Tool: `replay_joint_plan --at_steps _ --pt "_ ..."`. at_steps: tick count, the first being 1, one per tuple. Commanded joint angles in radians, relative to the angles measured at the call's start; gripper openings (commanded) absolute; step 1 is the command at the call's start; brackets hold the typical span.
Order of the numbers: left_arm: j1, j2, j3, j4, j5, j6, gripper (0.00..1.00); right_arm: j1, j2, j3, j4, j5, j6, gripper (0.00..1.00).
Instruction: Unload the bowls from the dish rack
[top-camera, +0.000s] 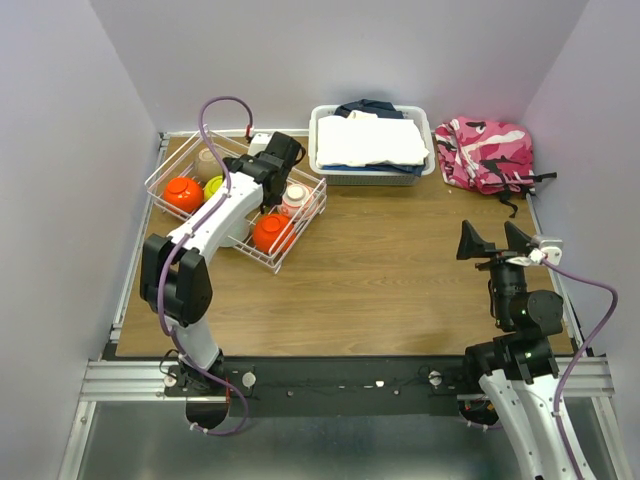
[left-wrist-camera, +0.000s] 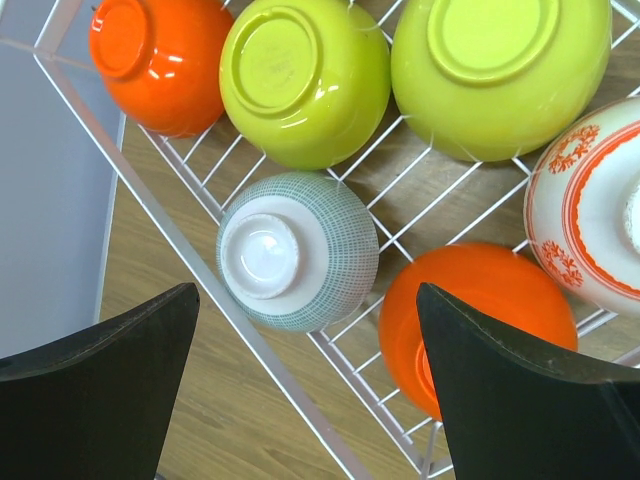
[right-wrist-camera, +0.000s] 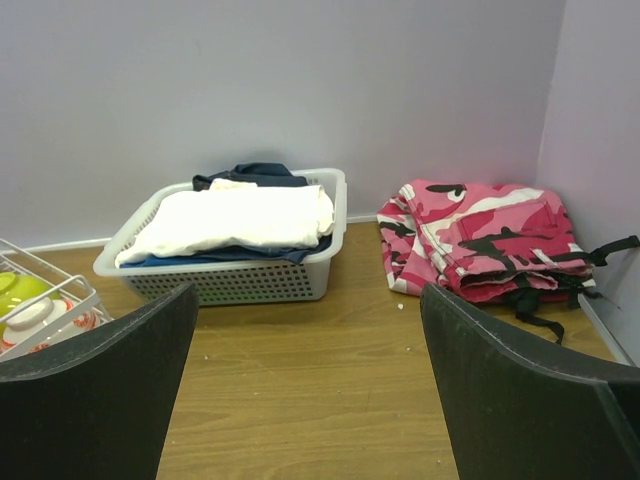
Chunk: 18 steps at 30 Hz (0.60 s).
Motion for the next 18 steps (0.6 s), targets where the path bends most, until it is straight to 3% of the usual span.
replay_joint_plan --at_steps 1,10,18 --pt "0.028 0.022 0.045 -0.049 -0.031 -0.094 0.99 0.010 -0.013 -0.006 -0.023 0.001 -0.005 1.00" --pt "0.062 0.093 0.035 -0.014 -0.028 -0.133 0.99 0.020 -0.027 -0.009 -0.022 0.008 0.001 1.00" --pt "0.088 0.115 0.028 0.058 0.005 -0.069 0.99 0.023 -0.029 -0.009 -0.023 0.008 -0.001 1.00"
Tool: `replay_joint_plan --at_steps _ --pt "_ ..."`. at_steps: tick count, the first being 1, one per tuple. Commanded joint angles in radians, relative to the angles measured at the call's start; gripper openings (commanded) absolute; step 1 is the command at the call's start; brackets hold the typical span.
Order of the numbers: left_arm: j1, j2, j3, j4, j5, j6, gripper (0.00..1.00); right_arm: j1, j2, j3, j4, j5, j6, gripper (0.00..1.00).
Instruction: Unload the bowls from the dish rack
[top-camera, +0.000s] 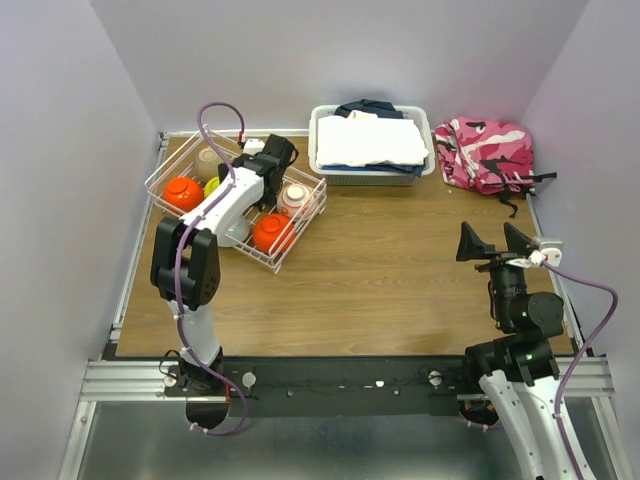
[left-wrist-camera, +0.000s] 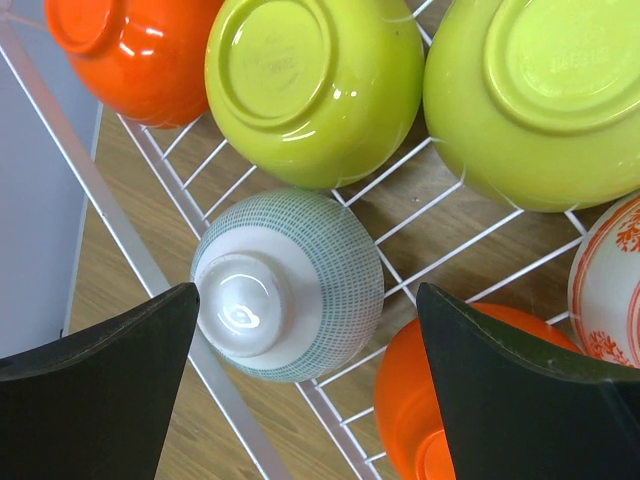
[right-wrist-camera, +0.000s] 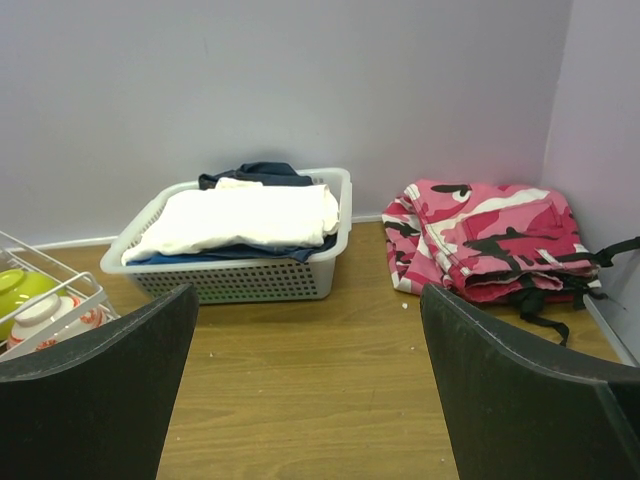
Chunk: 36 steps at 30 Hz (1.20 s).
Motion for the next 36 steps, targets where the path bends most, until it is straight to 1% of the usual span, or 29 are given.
replay_joint_plan --at_steps 1,2,3,5,6,9,10,11,12,13,14,15,17,18,20,22,25,29,36 --pt "0.028 -0.017 0.011 0.069 0.021 0.014 0.99 0.009 -0.012 -0.009 -0.012 0.009 -0.001 1.00" --pt "0.035 -0.036 0.006 0.083 0.038 0.015 0.99 0.011 -0.011 -0.009 -0.012 0.008 -0.001 1.00" --pt "0.042 -0.052 -0.001 0.106 0.103 0.020 0.99 0.011 -0.009 -0.009 -0.011 0.009 -0.002 1.00" --pt "0.071 -0.110 -0.036 0.193 0.183 0.012 0.99 0.011 -0.009 -0.011 -0.012 0.009 -0.001 1.00" --pt "0.085 -0.127 -0.050 0.223 0.272 -0.001 0.99 0.012 -0.009 -0.011 -0.012 0.006 -0.001 1.00" --pt "0.156 -0.187 -0.105 0.344 0.419 -0.101 0.99 0.012 -0.003 -0.011 -0.012 0.008 -0.004 1.00" --pt "0.171 -0.199 -0.124 0.409 0.514 -0.127 0.99 0.012 -0.002 -0.011 -0.012 0.003 -0.004 1.00" --pt "0.200 -0.216 -0.159 0.445 0.547 -0.189 0.99 0.014 0.001 -0.009 -0.012 0.003 -0.006 1.00" --pt "0.212 -0.224 -0.179 0.480 0.584 -0.216 0.99 0.015 0.003 -0.009 -0.015 0.001 -0.006 1.00" --pt "0.219 -0.230 -0.196 0.549 0.626 -0.240 0.99 0.015 0.006 -0.009 -0.014 -0.002 -0.007 1.00" --pt "0.225 -0.236 -0.225 0.577 0.642 -0.271 0.99 0.017 0.008 -0.009 -0.014 -0.002 -0.006 1.00" --pt "0.232 -0.233 -0.234 0.603 0.651 -0.318 0.99 0.017 0.008 -0.009 -0.015 -0.003 -0.009 1.00" --pt "0.232 -0.222 -0.253 0.658 0.664 -0.366 0.99 0.016 0.011 -0.009 -0.014 0.000 -0.007 1.00" --pt "0.234 -0.216 -0.259 0.672 0.658 -0.414 0.99 0.017 0.011 -0.009 -0.014 -0.002 -0.007 1.00" --pt "0.234 -0.206 -0.288 0.715 0.644 -0.460 0.99 0.016 0.014 -0.009 -0.015 0.000 -0.007 1.00" --pt "0.234 -0.199 -0.313 0.749 0.615 -0.523 0.99 0.017 0.014 -0.011 -0.015 -0.002 -0.009 1.00" --pt "0.234 -0.198 -0.346 0.743 0.537 -0.607 0.99 0.016 0.014 -0.012 -0.014 0.001 -0.009 1.00" --pt "0.234 -0.204 -0.383 0.726 0.447 -0.661 0.99 0.019 0.009 -0.014 -0.014 0.005 -0.007 1.00" --pt "0.234 -0.153 -0.405 0.783 0.475 -0.679 0.99 0.020 0.006 -0.017 -0.008 0.012 -0.006 1.00"
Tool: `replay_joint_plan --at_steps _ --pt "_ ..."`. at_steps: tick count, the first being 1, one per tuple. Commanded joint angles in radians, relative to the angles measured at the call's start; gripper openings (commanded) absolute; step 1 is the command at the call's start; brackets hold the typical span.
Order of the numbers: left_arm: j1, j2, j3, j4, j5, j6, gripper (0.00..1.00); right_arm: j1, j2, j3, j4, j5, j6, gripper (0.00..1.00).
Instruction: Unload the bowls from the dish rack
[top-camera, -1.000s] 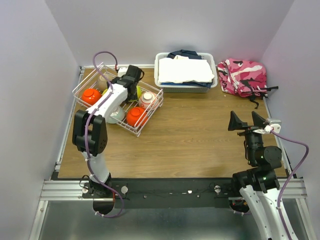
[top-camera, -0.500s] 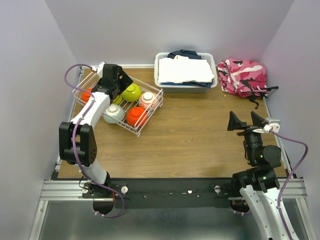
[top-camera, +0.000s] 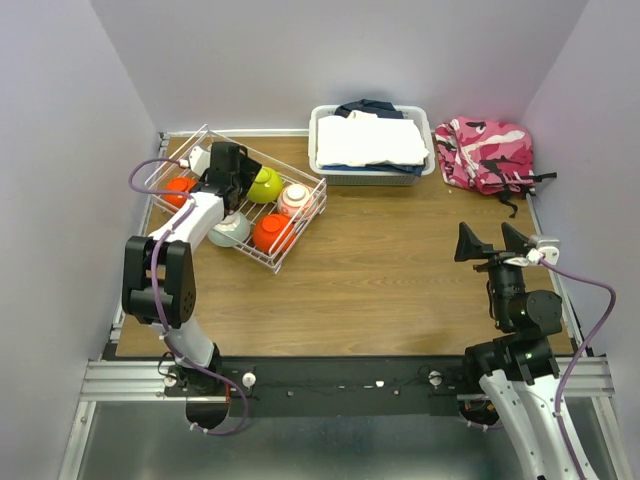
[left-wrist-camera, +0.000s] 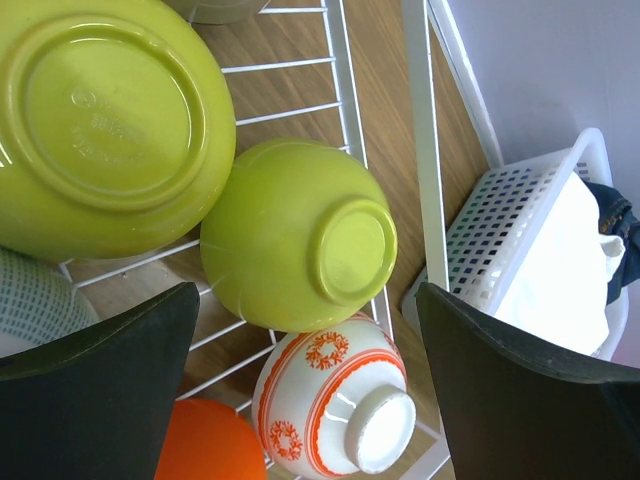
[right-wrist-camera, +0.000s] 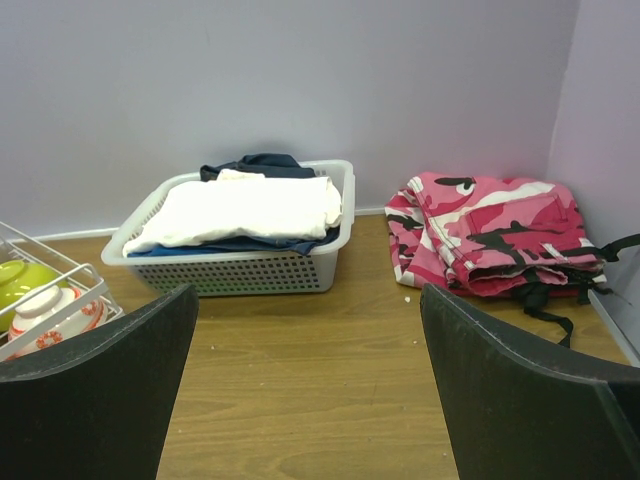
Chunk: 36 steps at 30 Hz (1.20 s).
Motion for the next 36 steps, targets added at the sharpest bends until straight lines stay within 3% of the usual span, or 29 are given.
replay_joint_plan --at_steps 1,22,36 --pt "0.000 0.045 -0.022 0.067 -0.034 -0.057 0.99 0.011 -0.004 -0.017 -0.001 0.014 -0.004 1.00" --pt "-0.017 0.147 -0.039 0.118 -0.012 -0.086 0.99 0.016 -0.010 -0.023 0.004 0.028 -0.004 1.00" --pt "-0.017 0.153 -0.199 0.319 -0.028 -0.152 0.99 0.017 -0.012 -0.023 0.006 0.031 -0.004 1.00"
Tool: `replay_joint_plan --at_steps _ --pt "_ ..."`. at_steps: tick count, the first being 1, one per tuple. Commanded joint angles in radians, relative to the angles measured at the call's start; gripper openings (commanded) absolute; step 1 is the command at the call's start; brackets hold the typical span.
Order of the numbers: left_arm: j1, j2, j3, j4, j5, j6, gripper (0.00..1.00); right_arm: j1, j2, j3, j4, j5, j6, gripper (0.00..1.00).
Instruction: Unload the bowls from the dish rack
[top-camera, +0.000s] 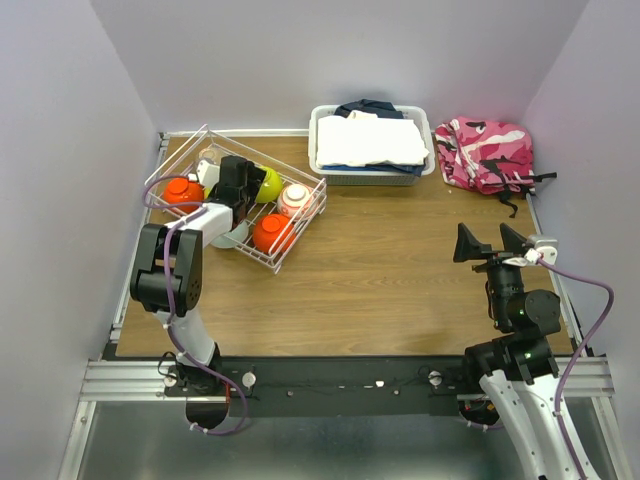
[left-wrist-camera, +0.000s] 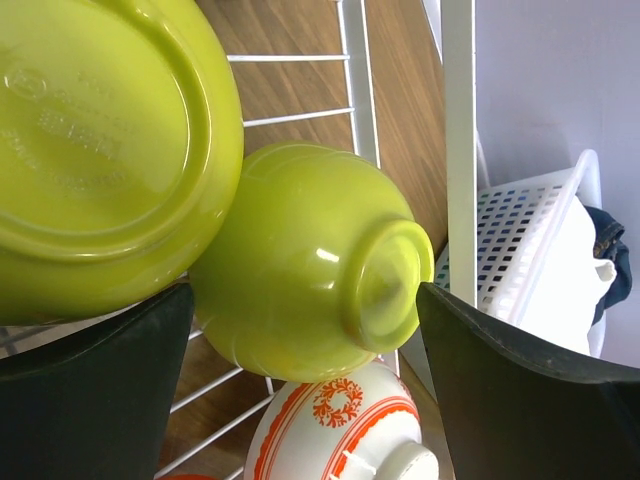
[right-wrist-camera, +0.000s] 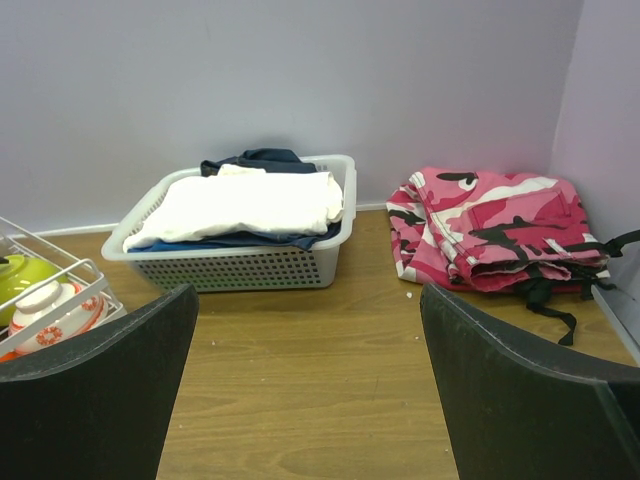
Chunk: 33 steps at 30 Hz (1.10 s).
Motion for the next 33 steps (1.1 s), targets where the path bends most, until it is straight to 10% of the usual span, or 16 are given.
replay_joint_plan --at_steps 1,33 --pt "-0.001 0.045 -0.071 0.025 -0.004 -0.059 0.99 0.007 -0.011 -0.014 0.004 0.024 -0.004 1.00" --pt "0.002 -0.033 -0.063 -0.140 0.018 -0.046 0.99 0.010 -0.023 -0.015 0.005 0.026 -0.004 1.00"
